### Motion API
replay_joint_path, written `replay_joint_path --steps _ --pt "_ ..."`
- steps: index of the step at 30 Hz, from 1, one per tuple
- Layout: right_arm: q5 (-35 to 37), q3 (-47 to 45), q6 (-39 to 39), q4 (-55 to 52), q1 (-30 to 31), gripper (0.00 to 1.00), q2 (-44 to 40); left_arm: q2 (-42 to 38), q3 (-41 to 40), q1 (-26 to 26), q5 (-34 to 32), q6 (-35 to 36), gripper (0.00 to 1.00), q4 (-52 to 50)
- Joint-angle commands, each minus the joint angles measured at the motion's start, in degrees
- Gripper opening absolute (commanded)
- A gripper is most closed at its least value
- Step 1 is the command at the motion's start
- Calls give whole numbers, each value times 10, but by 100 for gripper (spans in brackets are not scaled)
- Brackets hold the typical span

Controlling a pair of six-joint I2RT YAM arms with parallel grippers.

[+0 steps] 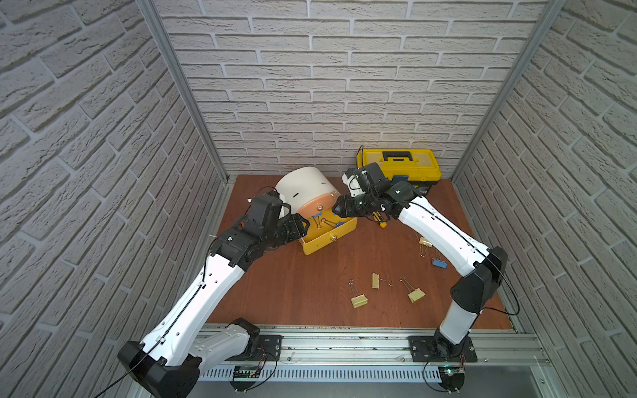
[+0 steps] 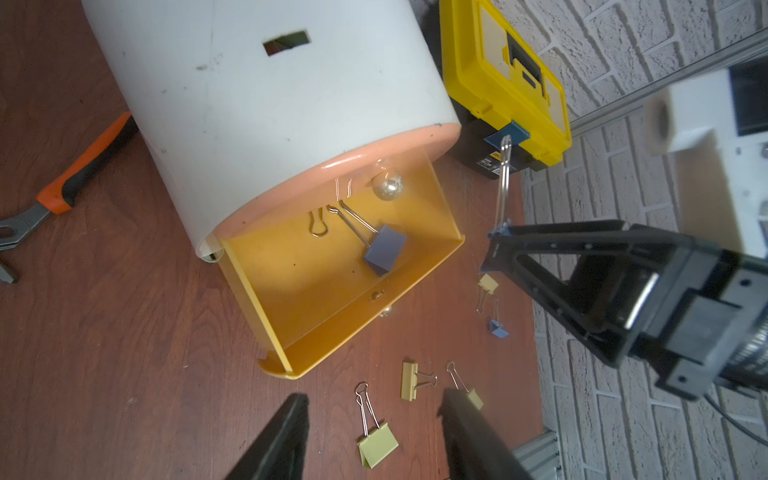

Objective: Put the binder clips in the drawer according to color
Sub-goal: Pick up the binder clip at the center of the board, then place the binder clip in the drawer.

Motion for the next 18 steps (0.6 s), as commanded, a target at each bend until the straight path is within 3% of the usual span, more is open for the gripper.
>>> replay_joint_path --steps 1,4,8,18 --pt "-2 17 9 23 5 51 3 -15 -12 5 -8 4 56 1" --pt "6 18 8 25 5 64 7 -17 -16 5 -8 2 56 1" --pt "10 23 9 31 5 73 12 -17 -16 5 -5 1 56 1" --pt "35 48 -2 20 -2 74 9 -13 -4 5 -5 8 56 -4"
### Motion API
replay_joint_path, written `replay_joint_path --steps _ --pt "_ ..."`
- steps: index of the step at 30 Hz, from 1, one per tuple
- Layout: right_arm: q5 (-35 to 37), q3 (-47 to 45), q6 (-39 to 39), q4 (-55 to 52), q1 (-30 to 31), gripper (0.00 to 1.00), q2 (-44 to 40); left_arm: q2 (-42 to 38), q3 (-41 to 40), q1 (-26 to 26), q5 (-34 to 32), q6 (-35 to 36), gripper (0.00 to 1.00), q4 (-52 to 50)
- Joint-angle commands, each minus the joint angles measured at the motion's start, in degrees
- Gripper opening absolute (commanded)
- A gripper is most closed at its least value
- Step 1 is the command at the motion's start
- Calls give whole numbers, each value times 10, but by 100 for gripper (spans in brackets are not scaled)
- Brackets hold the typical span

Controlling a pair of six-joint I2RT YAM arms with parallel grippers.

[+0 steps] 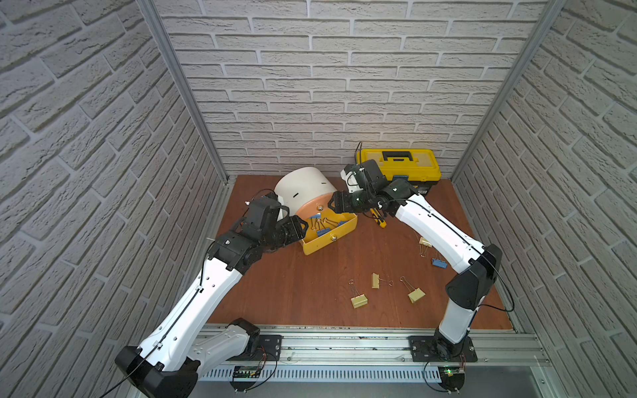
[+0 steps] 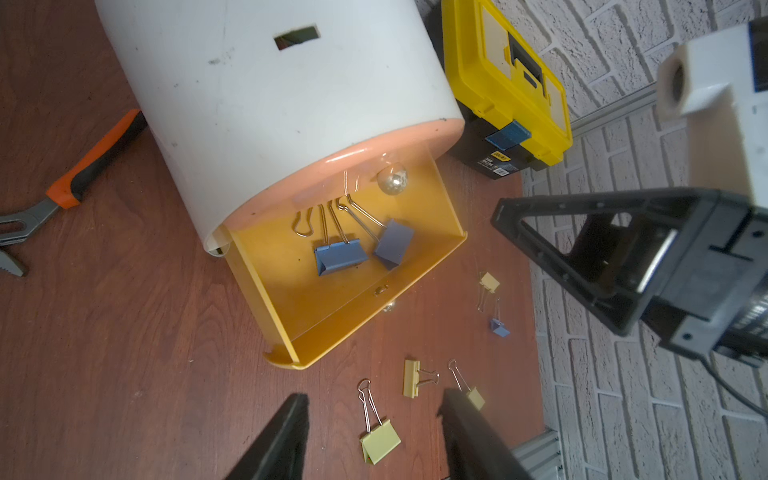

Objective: Put the binder clips in the drawer according to color
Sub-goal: Place the binder clip in the drawer.

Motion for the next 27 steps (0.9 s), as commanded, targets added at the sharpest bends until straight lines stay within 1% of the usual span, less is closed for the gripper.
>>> replay_joint_path --steps 1,6,10,16,20,27 --pt "25 14 -8 6 -6 74 -15 -1 8 4 -3 10 56 -3" --pt "47 -32 -16 -8 -37 73 -53 17 30 2 -3 28 56 -16" --pt "53 -107 -11 -6 -81 73 -102 39 47 -12 -3 41 56 -18" --pt "55 -212 0 -11 -154 70 -168 76 54 -58 -14 45 56 0" --pt "68 -272 21 -21 -197 68 -202 102 53 -93 -17 44 56 21" --pt "72 -372 66 -22 -277 68 -238 145 50 -138 -11 47 56 53"
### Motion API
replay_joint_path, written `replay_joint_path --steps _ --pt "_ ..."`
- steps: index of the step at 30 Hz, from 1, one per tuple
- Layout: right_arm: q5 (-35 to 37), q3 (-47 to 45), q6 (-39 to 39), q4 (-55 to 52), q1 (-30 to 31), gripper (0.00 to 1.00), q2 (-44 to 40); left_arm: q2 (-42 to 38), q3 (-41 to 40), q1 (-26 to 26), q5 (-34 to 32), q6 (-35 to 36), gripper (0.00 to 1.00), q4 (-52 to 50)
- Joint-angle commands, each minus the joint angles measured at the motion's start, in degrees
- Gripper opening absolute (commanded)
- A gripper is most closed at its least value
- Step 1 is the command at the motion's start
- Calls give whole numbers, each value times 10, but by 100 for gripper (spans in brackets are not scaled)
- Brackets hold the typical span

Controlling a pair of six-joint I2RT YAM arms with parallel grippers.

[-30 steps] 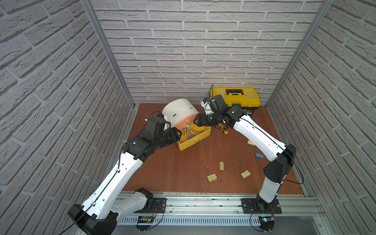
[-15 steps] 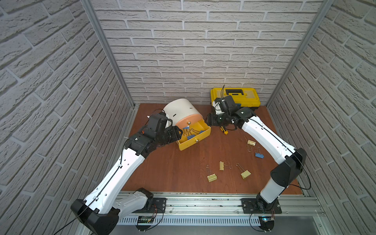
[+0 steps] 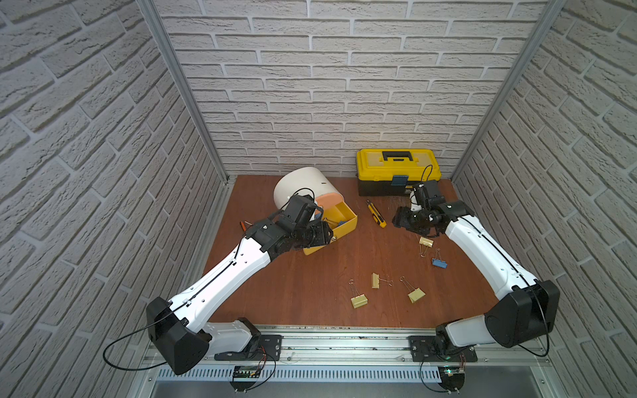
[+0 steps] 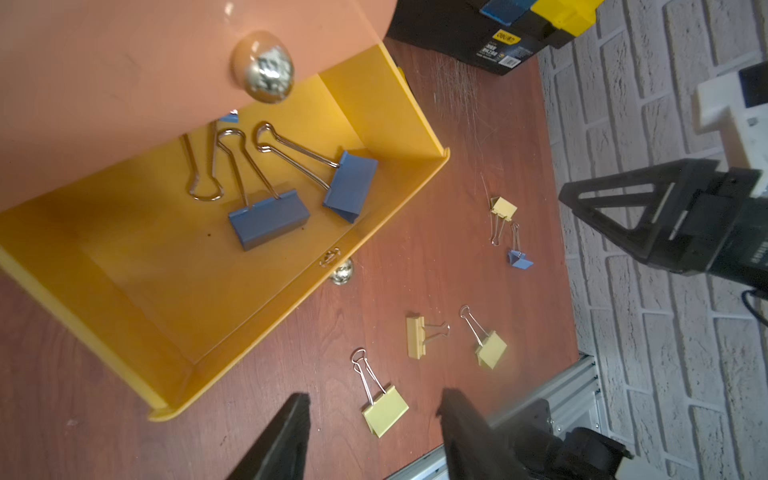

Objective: Put the binder clips in the drawer according to color
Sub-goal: Place the binder clip in the drawer, then pick up the binder clip at the center of the board.

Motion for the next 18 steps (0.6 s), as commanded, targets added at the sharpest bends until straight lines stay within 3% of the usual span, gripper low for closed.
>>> replay_joint_path --steps 1,8,18 --pt "8 -39 35 -1 -40 68 -18 11 5 -17 -2 11 56 40" --pt "15 -91 43 -25 -121 76 9 18 -17 -38 -4 7 55 67" --pt "141 -73 -7 -78 -178 79 68 21 -43 -38 -2 -1 56 106"
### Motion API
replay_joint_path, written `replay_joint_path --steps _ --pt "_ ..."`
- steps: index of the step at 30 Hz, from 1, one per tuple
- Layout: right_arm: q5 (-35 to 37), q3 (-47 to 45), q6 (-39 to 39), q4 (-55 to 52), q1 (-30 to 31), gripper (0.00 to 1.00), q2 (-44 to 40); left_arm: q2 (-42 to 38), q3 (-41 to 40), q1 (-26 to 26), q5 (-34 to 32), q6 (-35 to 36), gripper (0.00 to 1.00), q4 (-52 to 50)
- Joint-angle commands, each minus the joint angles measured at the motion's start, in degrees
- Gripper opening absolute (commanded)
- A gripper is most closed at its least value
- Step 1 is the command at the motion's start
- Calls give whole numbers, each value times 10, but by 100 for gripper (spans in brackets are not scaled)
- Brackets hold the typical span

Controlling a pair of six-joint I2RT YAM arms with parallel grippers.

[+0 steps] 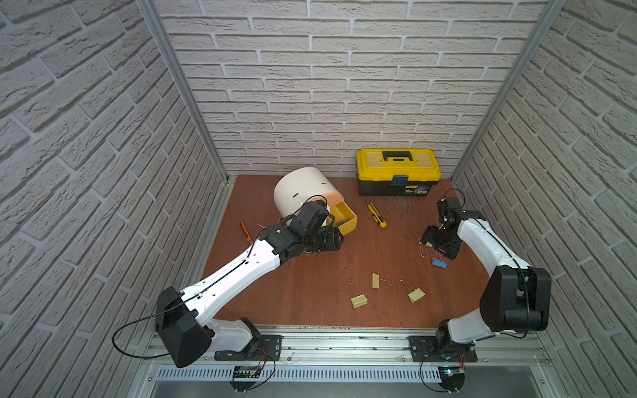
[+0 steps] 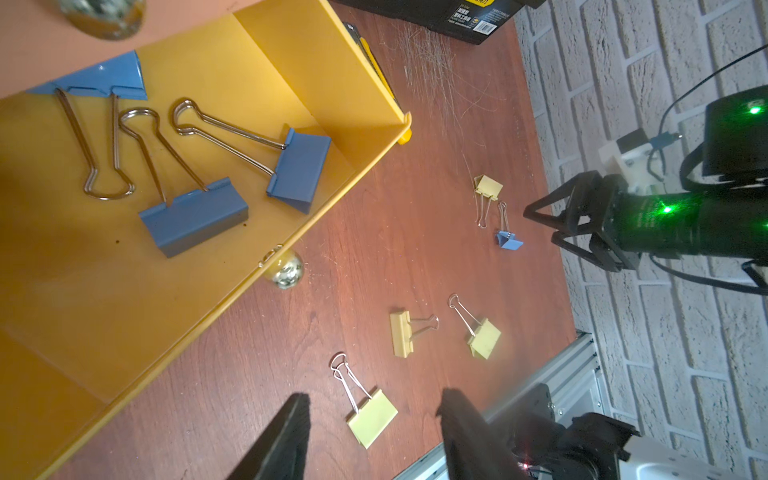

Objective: Put the binder clips in the drawer according to color
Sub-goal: Pick up the binder clip at the center of the board.

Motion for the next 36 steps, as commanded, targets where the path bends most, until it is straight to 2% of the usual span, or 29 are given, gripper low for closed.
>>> replay_joint_path --steps 1,7,17,25,36 --pt "69 21 -34 -32 -11 79 16 5 -9 0 -2 1 56 39" --pt "112 30 -108 -31 -25 80 50 0 -12 10 1 6 56 52" --pt "67 1 -242 25 -33 82 91 -14 -22 24 -2 -4 56 68" --pt "33 -6 -257 38 -51 86 126 -18 -27 30 -3 -10 56 71" --pt "-26 -24 -255 62 -79 83 149 -23 -26 40 -1 -10 56 63"
